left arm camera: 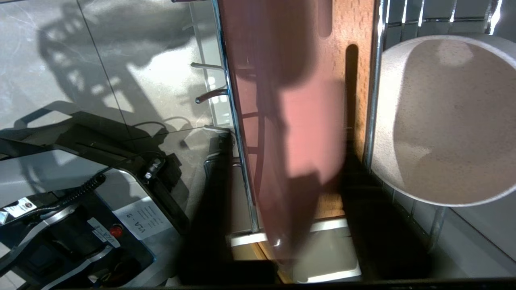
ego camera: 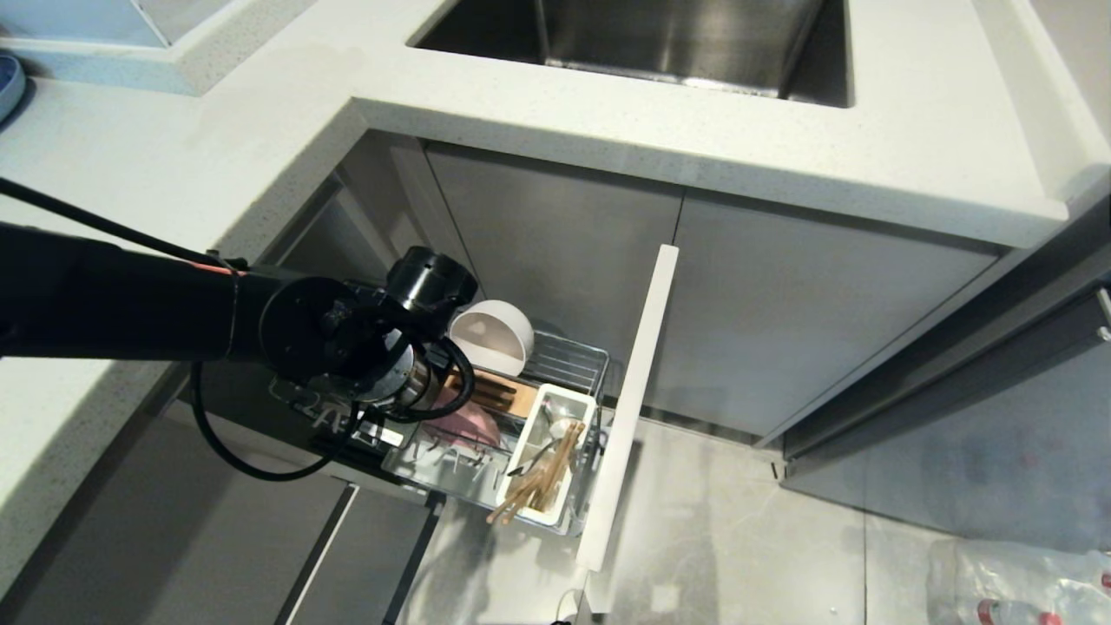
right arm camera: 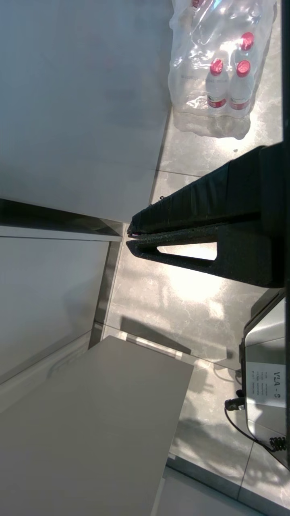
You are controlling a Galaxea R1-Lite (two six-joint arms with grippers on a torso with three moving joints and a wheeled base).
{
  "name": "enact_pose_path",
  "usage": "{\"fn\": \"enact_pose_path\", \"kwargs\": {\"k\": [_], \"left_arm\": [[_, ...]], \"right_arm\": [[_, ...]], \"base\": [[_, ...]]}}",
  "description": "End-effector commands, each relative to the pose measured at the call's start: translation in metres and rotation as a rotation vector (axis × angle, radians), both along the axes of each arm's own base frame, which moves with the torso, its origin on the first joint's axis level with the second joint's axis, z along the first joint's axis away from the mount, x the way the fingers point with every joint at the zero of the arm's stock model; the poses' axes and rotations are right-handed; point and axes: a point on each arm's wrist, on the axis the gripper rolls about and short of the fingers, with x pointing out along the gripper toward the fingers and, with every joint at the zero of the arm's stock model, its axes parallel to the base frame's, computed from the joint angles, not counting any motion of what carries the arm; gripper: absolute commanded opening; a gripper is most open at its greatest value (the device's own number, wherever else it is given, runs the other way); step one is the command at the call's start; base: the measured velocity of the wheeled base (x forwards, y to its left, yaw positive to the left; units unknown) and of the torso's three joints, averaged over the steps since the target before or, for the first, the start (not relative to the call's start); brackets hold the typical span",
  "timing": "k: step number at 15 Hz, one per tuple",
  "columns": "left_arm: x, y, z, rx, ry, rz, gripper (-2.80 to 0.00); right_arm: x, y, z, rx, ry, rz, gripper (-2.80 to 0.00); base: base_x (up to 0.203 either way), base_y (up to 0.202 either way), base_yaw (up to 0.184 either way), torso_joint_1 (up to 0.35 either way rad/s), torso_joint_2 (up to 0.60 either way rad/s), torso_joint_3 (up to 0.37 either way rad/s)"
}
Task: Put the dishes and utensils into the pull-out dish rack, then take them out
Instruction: Take the plate out of the cupboard
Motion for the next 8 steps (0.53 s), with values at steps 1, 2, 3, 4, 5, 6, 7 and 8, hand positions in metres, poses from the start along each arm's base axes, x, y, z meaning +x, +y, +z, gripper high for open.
{"fn": "enact_pose_path", "kwargs": {"k": [1, 2, 3, 4, 5, 6, 7, 8], "left_arm": [[-0.002, 0.001, 0.003, -0.006, -0.008, 0.007, -2.80], [-0.002, 0.001, 0.005, -0.010, -0.017, 0.008, -2.80], [-0.003, 0.001, 0.008, -0.015, -0.023, 0.008, -2.80], [-0.005, 0.001, 0.009, -0.031, -0.028, 0.020, -2.80], [-0.006, 0.001, 0.010, -0.038, -0.029, 0.029, -2.80], [-0.007, 0.002, 0.011, -0.037, -0.031, 0.031, -2.80], [-0.009, 0.002, 0.014, -0.040, -0.042, 0.031, -2.80], [-0.011, 0.002, 0.018, -0.044, -0.054, 0.028, -2.80]], "right_arm": [[0.000, 0.000, 0.000, 0.000, 0.002, 0.000, -2.80], [0.000, 0.000, 0.000, 0.000, 0.002, 0.001, -2.80], [0.000, 0.000, 0.000, 0.000, 0.002, 0.000, -2.80], [0.000, 0.000, 0.000, 0.000, 0.002, 0.000, -2.80], [0.000, 0.000, 0.000, 0.000, 0.002, 0.000, -2.80], [0.000, 0.000, 0.000, 0.000, 0.002, 0.000, -2.80], [0.000, 0.000, 0.000, 0.000, 0.002, 0.000, -2.80], [0.000, 0.000, 0.000, 0.000, 0.002, 0.000, -2.80]], "base": [[0.000, 0.000, 0.000, 0.000, 0.00, 0.000], [0.000, 0.000, 0.000, 0.000, 0.00, 0.000], [0.000, 0.000, 0.000, 0.000, 0.00, 0.000], [0.000, 0.000, 0.000, 0.000, 0.00, 0.000], [0.000, 0.000, 0.000, 0.000, 0.00, 0.000], [0.000, 0.000, 0.000, 0.000, 0.00, 0.000], [0.000, 0.000, 0.000, 0.000, 0.00, 0.000], [0.000, 0.000, 0.000, 0.000, 0.00, 0.000]]}}
